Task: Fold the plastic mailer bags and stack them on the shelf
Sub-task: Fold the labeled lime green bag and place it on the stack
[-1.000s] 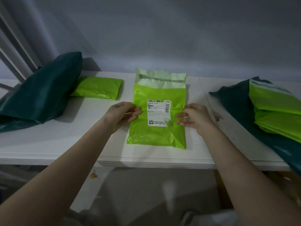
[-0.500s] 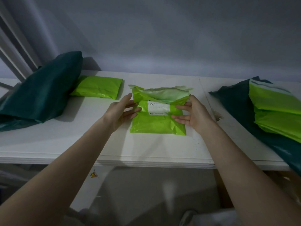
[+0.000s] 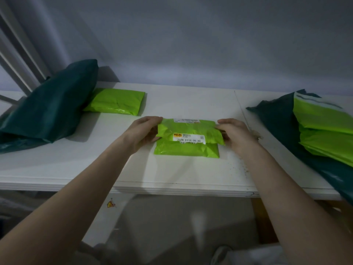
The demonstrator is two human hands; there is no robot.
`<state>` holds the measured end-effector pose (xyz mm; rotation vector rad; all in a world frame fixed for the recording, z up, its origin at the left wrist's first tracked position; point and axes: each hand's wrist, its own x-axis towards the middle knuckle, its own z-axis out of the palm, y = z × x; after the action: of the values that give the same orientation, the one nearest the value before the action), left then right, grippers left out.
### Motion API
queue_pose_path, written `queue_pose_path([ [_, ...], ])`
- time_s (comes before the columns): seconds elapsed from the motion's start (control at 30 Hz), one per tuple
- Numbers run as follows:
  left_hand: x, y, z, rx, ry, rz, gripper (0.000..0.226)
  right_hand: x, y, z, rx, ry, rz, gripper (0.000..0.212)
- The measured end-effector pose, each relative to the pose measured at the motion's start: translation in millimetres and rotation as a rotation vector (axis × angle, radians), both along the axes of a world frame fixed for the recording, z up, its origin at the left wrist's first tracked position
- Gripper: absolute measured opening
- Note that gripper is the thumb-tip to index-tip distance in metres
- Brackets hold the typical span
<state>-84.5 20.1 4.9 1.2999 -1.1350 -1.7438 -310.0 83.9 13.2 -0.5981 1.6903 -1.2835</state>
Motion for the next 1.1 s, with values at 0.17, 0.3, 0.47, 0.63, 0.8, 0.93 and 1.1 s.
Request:
queue_pose_path([
  [0.17, 2, 1, 1, -0.085, -0.035, -0.066, 0.012, 1, 2, 3, 0.019, 0.007, 0.078, 0.019],
  [0.3, 0, -1, 1, -0.097, -0.057, -0.112, 0.020, 3, 4, 7, -0.060, 0.022, 0.156, 0.015],
  [0.47, -3, 0, 0, -0.093, -0.048, -0.134, 0.024, 4, 3, 10, -0.028, -0.039, 0.148, 0.022],
  [0.63, 0, -2, -2, -0.094, -0.125, -0.179, 0.043, -2, 1, 4, 0.038, -0.007, 0.209, 0.043],
  [0.8, 4, -1, 0, -0.101, -0.168, -0.279, 0.058, -2, 1, 2, 0.058, 0.009, 0.225, 0.047],
  [0.93, 8, -1, -2, -0.120, -0.155, -0.290, 0.060, -3, 2, 2, 0.081, 0.034, 0.234, 0.050],
  [1.1, 11, 1, -2, -0.122, -0.164, -0.328, 0.064, -2, 7, 3, 0.115, 0.131, 0.284, 0.055],
])
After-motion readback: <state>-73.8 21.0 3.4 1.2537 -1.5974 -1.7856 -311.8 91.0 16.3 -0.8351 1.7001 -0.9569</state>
